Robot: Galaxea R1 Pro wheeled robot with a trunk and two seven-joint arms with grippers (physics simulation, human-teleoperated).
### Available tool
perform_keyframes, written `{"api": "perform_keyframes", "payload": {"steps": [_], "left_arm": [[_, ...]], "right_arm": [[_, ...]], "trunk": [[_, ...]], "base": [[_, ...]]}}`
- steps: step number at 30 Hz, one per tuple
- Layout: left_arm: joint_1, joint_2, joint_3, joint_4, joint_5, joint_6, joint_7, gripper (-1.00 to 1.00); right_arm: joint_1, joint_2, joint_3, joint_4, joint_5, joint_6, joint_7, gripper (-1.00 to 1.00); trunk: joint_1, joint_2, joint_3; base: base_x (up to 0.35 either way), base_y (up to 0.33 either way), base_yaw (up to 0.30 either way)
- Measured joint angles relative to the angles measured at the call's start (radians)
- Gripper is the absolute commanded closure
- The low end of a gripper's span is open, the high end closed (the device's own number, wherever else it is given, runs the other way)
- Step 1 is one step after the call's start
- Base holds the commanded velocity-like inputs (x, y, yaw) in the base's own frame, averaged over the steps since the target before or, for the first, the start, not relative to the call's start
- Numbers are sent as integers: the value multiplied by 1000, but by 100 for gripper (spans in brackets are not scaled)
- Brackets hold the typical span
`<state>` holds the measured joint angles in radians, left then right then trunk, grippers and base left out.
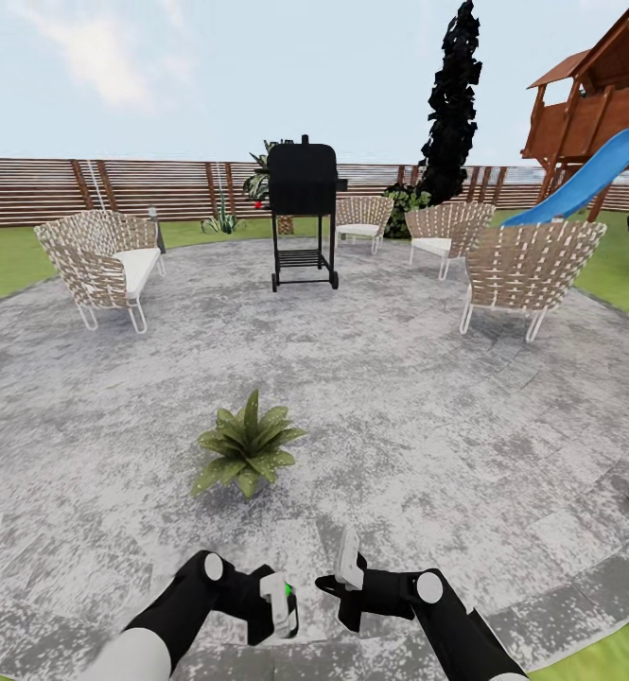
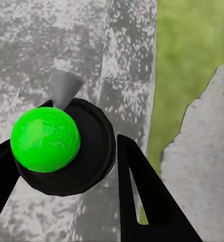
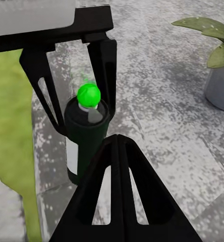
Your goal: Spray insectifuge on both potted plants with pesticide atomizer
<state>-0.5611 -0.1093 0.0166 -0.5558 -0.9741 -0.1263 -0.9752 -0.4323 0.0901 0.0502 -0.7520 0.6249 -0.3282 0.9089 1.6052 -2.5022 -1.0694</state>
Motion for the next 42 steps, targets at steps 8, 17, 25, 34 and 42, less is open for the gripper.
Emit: {"api": "perform_keyframes", "payload": {"steps": [8,17,25,34,42], "left_arm": [[-1,-17,0,-1,2,0,-1,100],[-6,-27,1,-1,5,-2,-2,100],[-9,-34,1,0,26,-53,-4,100],[-9,-35,1,3,45,-59,-6,100],[-9,-51,2,11,46,-61,-6,100]], "right_arm": [[0,0,-1,0,1,-1,0,100],[0,0,-1,0,1,-1,0,100],[0,-1,-2,0,1,-1,-1,100],[0,-2,-2,0,2,-1,-1,100],[0,-2,-2,0,2,-1,-1,100]], "trunk": [[0,0,0],[0,0,0],[0,0,0],[0,0,0],[0,0,0]], "base": [[0,0,0],[0,0,0],[0,0,0],[0,0,0],[0,0,0]]}}
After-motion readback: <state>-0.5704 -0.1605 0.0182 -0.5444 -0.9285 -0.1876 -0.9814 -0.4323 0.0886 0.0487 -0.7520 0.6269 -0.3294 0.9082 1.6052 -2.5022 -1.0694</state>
